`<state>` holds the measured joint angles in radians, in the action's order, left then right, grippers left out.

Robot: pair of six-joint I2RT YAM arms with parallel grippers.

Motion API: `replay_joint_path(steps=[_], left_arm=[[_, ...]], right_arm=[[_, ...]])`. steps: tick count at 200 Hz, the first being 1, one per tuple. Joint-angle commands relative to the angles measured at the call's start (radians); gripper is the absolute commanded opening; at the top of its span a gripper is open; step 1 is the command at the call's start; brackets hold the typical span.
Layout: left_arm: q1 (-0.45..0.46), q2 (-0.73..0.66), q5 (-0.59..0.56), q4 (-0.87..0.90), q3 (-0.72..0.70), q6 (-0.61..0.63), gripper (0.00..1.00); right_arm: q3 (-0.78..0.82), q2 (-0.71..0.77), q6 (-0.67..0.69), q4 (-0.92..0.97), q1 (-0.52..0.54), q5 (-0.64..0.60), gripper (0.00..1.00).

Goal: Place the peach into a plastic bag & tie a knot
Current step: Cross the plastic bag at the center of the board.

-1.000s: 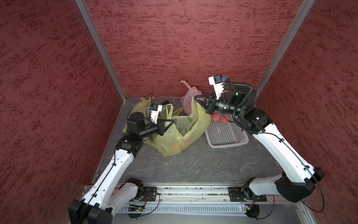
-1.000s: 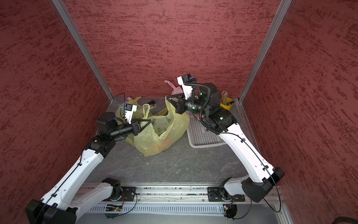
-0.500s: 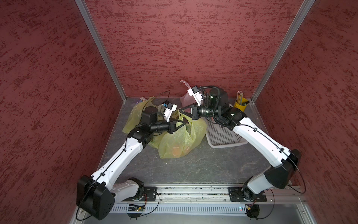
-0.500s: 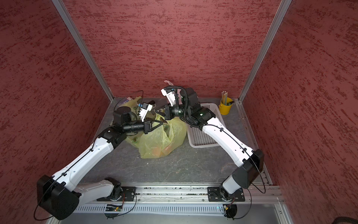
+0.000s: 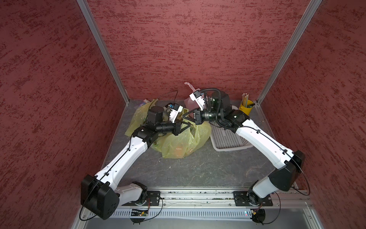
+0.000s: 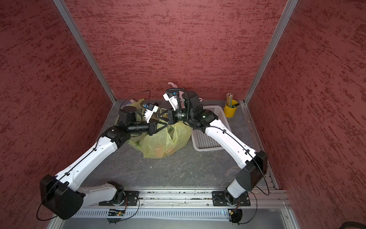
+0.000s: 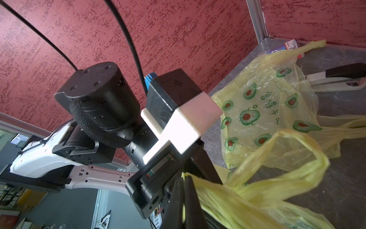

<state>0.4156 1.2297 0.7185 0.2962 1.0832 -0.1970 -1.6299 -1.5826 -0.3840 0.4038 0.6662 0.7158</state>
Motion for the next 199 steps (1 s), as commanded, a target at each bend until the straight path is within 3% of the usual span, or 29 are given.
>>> replay_joint_path(steps=[1, 26, 53, 69, 132, 199], left_arm=[[0.005, -0.004, -0.025, 0.012, 0.015, 0.033, 0.19], [0.018, -0.010, -0.028, 0.012, 0.007, 0.051, 0.24], [0.039, -0.024, -0.014, 0.025, 0.007, 0.081, 0.40], [0.043, -0.024, 0.006, 0.041, 0.017, 0.089, 0.43], [0.029, -0.031, 0.097, 0.038, 0.028, 0.070, 0.47], [-0.009, -0.054, 0.142, -0.199, -0.042, -0.068, 0.47]], right_arm=[[-0.042, 0.008, 0.007, 0.006, 0.005, 0.039, 0.00], [-0.059, -0.007, 0.010, 0.023, 0.004, 0.078, 0.00], [-0.097, -0.029, 0.038, 0.067, 0.004, 0.065, 0.00], [-0.114, -0.045, 0.045, 0.076, 0.004, 0.070, 0.00], [-0.125, -0.084, 0.091, 0.100, -0.006, 0.058, 0.00], [-0.065, -0.062, 0.012, -0.015, -0.012, 0.122, 0.00]])
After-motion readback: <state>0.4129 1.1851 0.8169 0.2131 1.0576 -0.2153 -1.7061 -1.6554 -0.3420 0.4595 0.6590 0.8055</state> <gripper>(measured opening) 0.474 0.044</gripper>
